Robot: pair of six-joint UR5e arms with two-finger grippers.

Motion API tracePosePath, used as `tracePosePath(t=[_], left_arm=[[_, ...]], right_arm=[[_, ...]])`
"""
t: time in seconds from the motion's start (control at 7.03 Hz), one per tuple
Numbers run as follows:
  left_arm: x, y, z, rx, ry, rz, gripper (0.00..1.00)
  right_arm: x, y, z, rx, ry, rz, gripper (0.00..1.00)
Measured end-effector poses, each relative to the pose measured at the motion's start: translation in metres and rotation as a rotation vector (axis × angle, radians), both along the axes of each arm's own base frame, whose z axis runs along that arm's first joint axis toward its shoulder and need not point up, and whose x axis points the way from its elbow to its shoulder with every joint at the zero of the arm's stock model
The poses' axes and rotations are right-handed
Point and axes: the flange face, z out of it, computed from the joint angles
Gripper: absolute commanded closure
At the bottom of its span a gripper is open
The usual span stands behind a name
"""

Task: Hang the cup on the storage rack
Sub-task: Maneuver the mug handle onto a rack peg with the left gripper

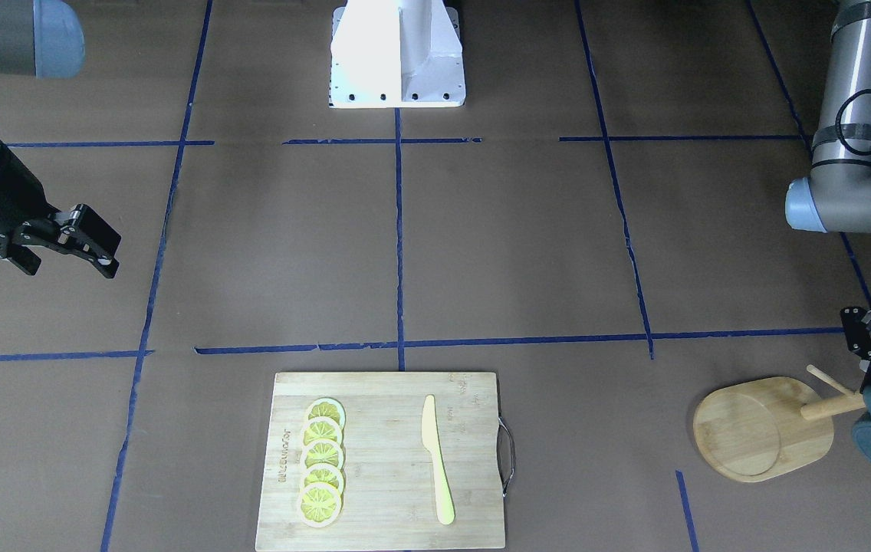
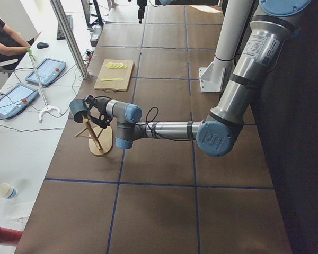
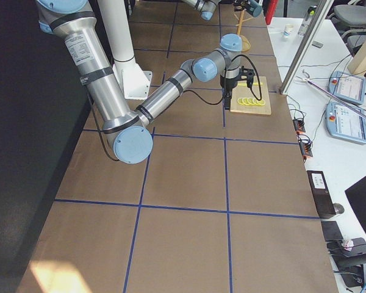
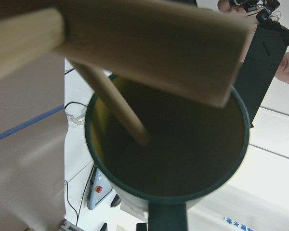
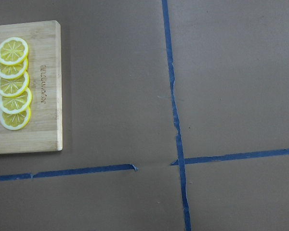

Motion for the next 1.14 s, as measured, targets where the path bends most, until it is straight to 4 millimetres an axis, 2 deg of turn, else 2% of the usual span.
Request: tracePosePath(t=[0.28,1.14], left_arm=[[-0.003,0.007,0.008,0.0,0.018,0.003,0.99],[-0.004,0.015,0.011,-0.027,0.158,0.024,0.99]], right_arm=[[0.0,0.0,0.0,0.0,0.0,0.0,0.0],[0.0,0.0,0.0,0.0,-0.001,0.0,0.0]])
